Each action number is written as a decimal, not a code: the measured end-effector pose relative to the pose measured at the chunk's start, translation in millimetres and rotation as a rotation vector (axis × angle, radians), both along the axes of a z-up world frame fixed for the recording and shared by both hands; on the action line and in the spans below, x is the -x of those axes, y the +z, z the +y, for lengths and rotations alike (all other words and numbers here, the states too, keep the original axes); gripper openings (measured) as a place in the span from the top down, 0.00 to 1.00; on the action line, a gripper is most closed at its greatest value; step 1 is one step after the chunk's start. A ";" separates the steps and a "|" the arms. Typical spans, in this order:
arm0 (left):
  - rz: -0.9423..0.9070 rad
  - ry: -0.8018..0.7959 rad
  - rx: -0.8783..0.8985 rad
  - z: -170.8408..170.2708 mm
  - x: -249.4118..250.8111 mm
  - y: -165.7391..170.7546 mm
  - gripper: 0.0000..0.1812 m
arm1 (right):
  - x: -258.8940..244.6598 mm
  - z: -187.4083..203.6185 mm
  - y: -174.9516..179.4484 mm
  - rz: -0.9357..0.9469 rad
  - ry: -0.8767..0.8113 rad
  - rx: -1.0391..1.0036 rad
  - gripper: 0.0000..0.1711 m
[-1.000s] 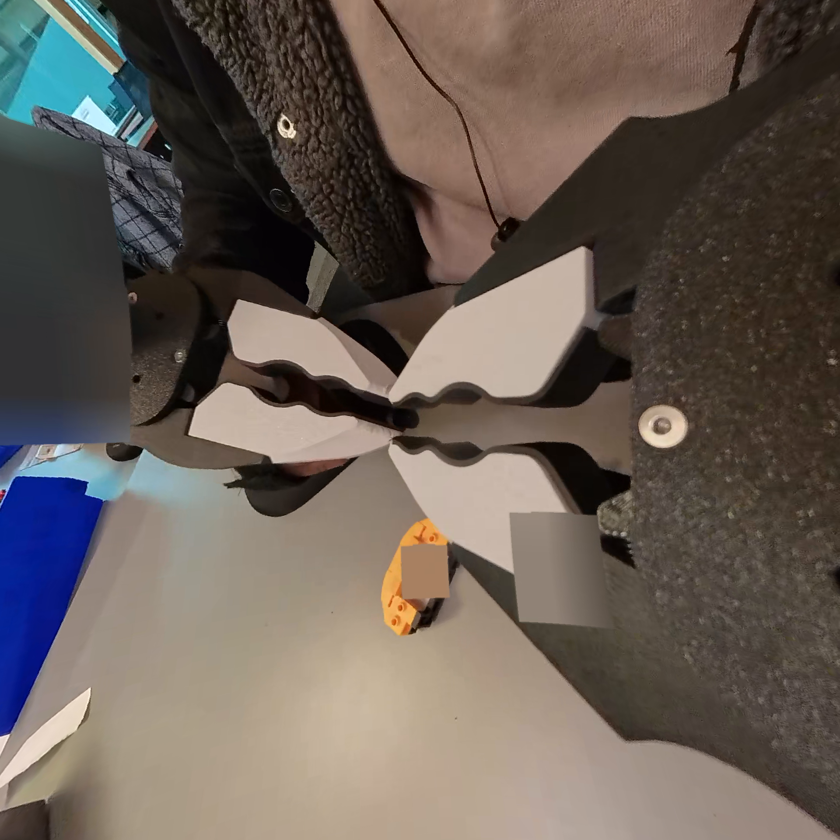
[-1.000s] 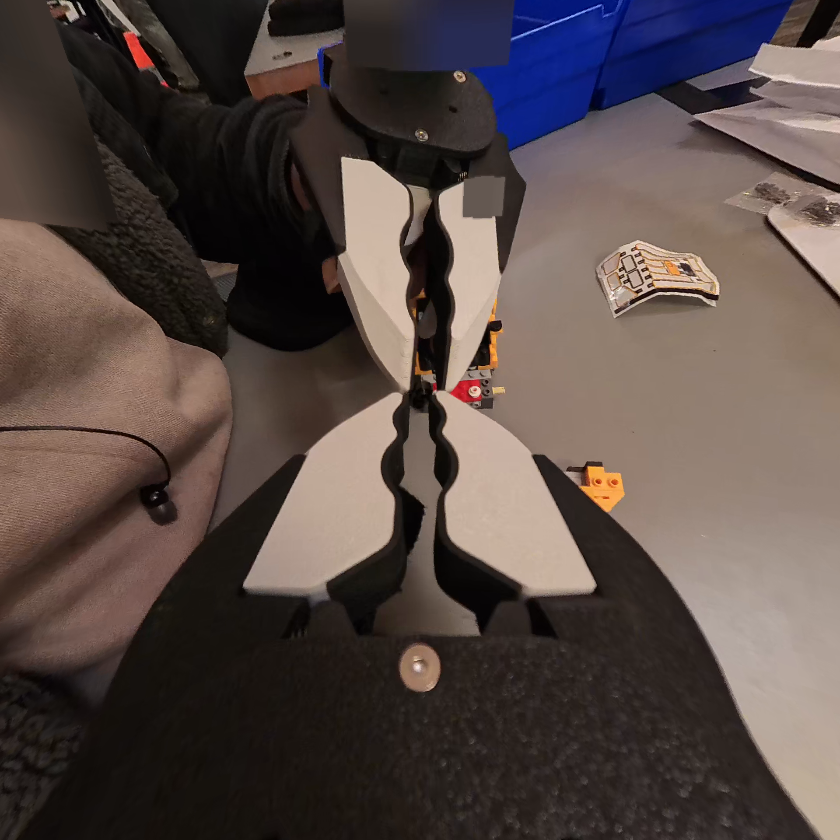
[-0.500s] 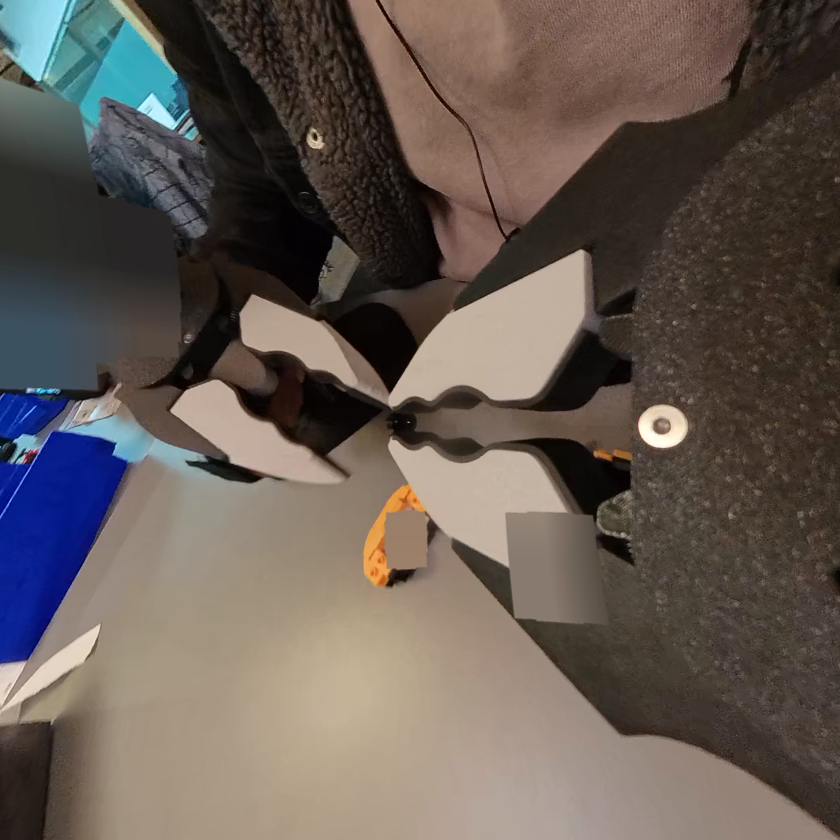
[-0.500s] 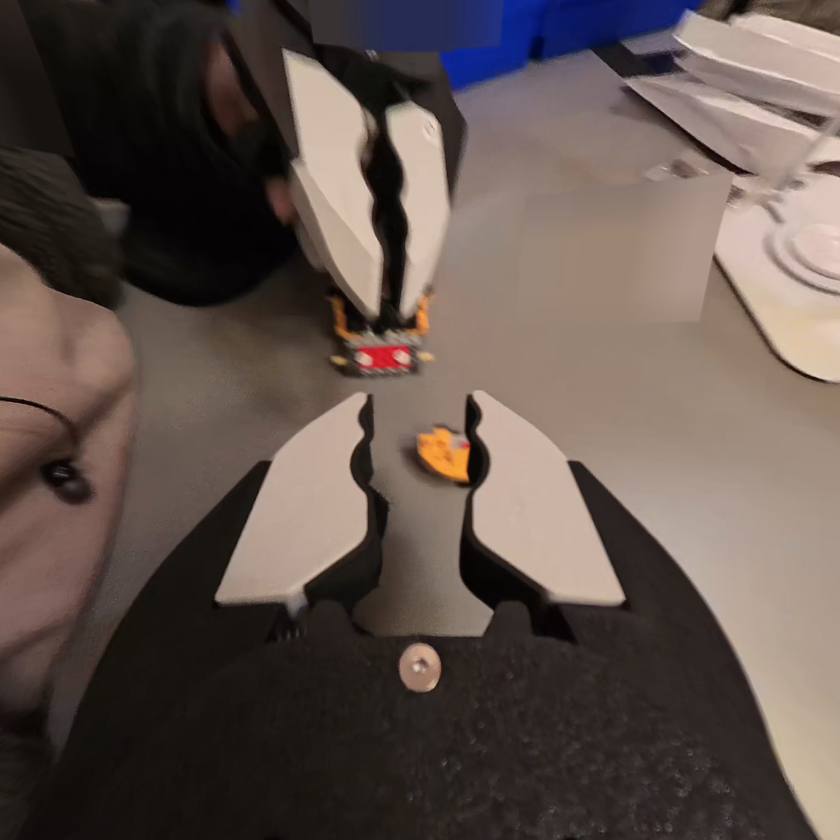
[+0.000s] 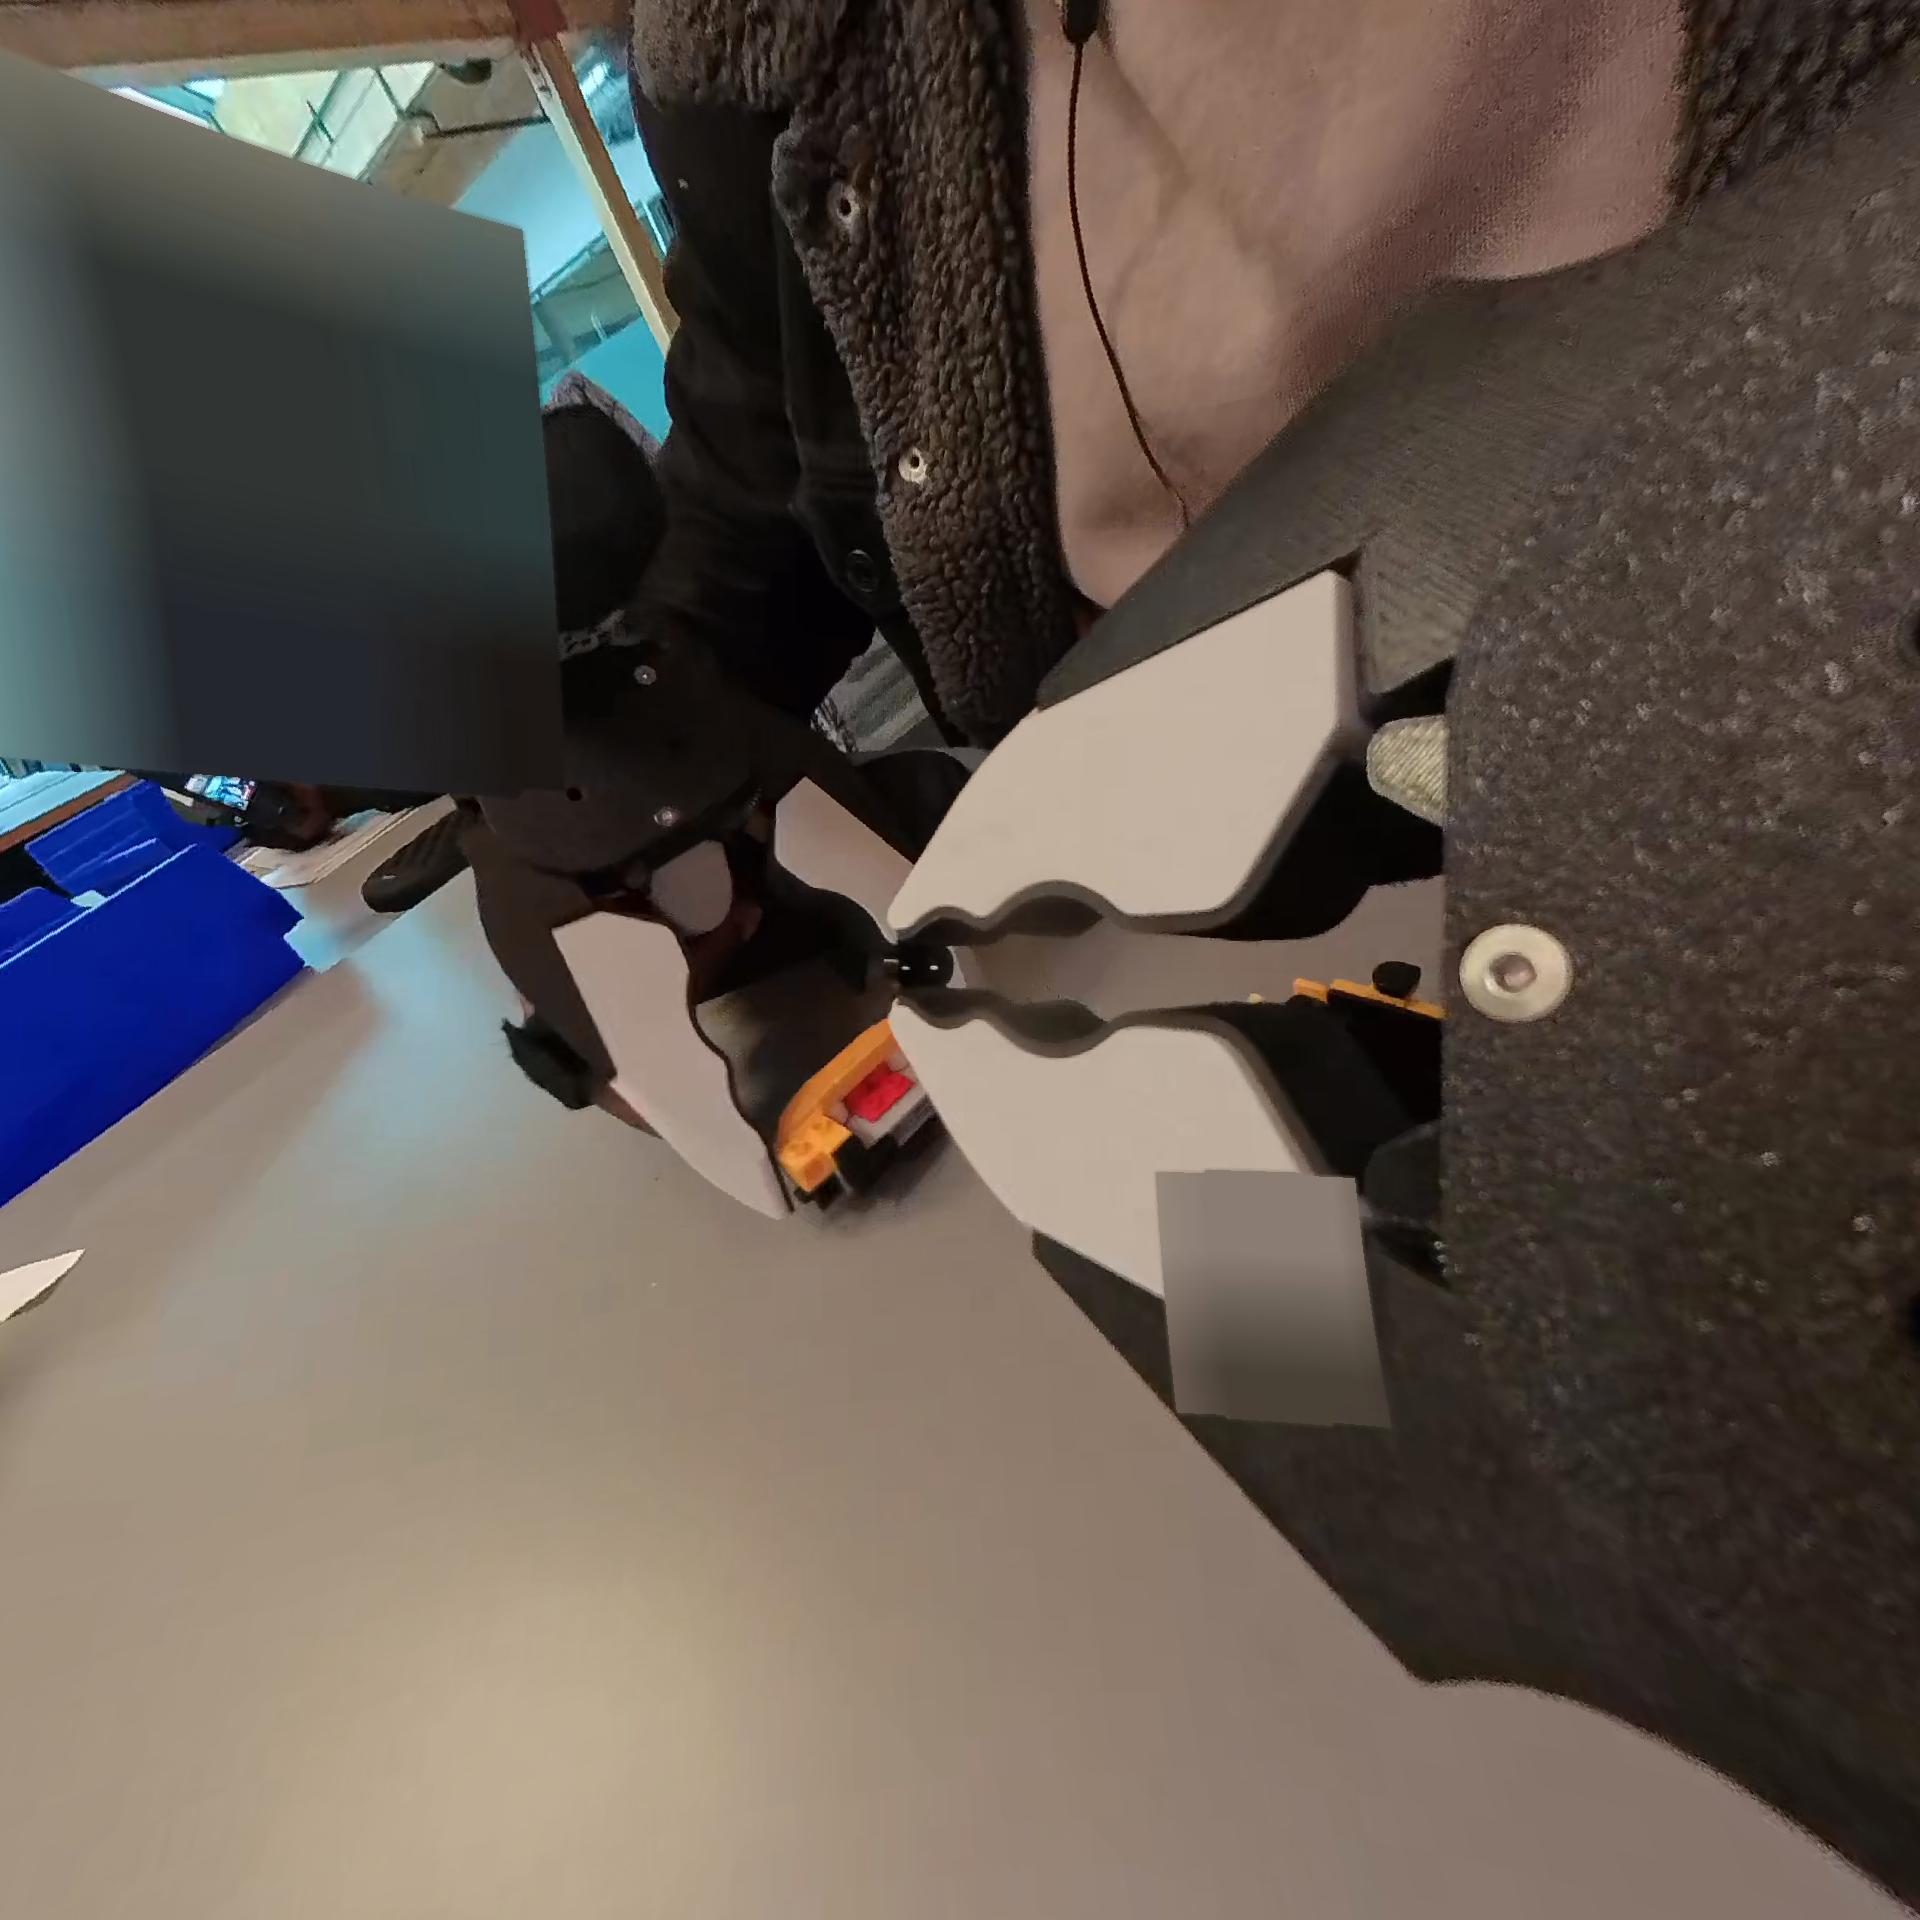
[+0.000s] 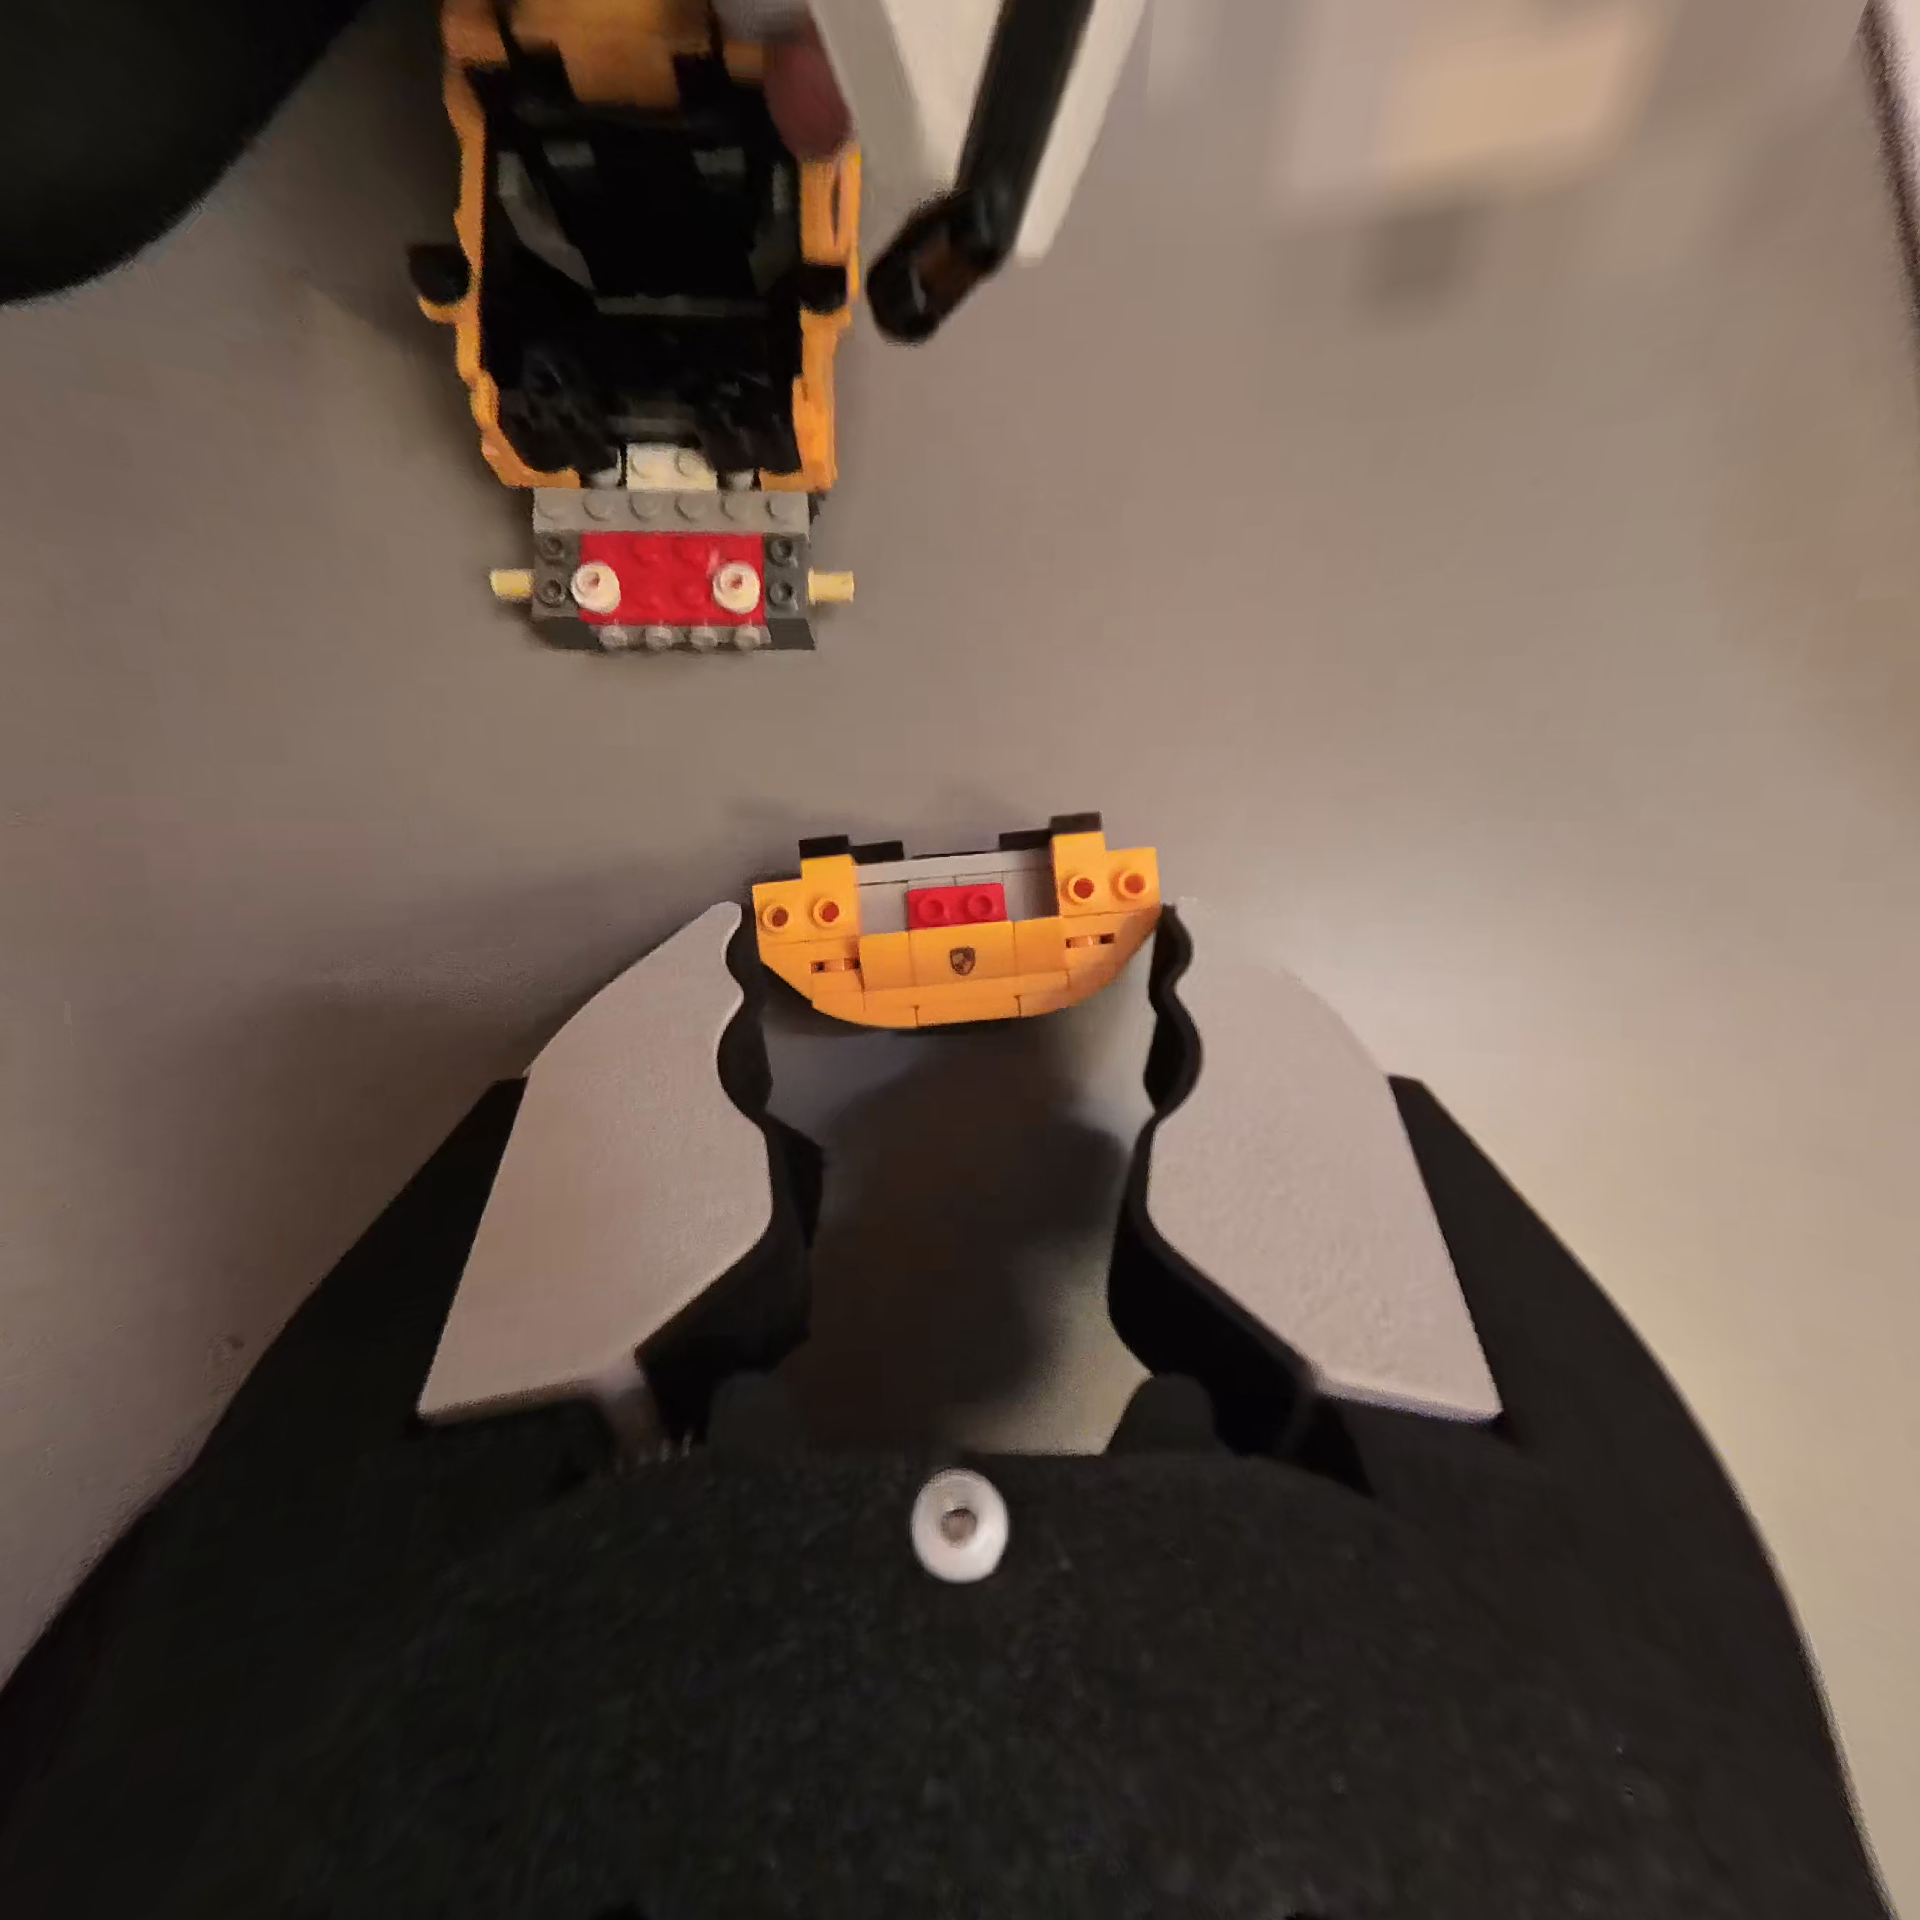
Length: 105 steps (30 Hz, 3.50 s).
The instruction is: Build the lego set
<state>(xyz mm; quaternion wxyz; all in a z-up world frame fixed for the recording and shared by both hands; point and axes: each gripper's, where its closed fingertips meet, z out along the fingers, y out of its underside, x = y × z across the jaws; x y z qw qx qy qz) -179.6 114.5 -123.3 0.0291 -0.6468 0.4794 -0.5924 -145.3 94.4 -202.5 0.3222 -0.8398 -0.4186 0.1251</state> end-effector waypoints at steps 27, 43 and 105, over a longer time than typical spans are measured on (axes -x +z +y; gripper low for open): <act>0.084 -0.030 0.120 -34.0 -26.5 28.8 0.95 | 13.2 -7.5 101.0 0.420 -0.059 -0.498 0.58; -0.024 -0.009 -0.026 -62.6 -36.4 102.7 0.88 | -0.3 -47.5 168.2 0.819 -0.088 -0.670 0.58; -0.232 -0.119 0.452 -94.3 -27.3 99.4 0.97 | 7.6 -69.1 197.2 1.073 0.066 -0.612 0.59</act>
